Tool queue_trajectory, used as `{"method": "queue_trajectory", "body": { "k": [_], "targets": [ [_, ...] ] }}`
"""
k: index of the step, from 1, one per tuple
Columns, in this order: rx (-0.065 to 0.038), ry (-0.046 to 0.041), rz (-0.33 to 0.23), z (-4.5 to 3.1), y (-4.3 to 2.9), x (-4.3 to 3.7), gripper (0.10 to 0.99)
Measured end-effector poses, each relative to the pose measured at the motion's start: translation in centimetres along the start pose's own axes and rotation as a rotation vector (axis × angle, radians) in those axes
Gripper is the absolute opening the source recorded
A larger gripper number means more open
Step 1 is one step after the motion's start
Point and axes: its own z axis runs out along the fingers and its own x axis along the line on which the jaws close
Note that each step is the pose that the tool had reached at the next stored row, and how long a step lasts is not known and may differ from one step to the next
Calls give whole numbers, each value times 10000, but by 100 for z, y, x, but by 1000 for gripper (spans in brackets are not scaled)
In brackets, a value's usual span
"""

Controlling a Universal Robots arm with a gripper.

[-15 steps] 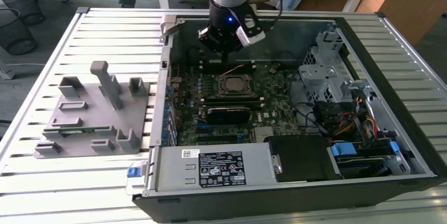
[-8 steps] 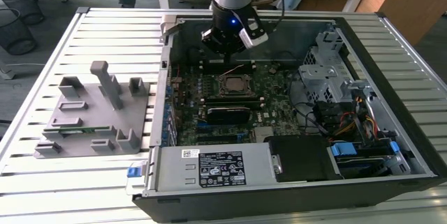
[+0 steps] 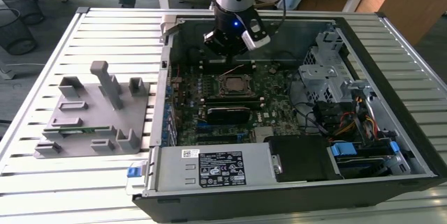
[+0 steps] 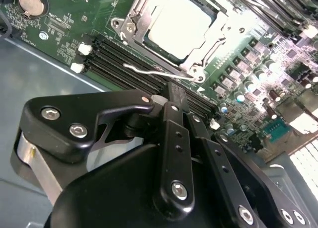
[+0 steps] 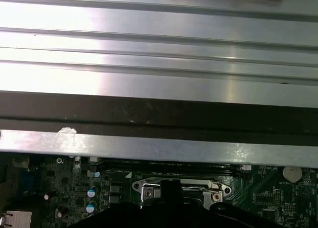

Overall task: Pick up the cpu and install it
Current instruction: 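Install the first cpu locking lever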

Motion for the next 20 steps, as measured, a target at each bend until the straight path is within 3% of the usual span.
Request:
{"method": "queue_trajectory", "body": {
  "k": [20],
  "targets": [
    [2,2,0,80,-11,-134,106]
  ]
}}
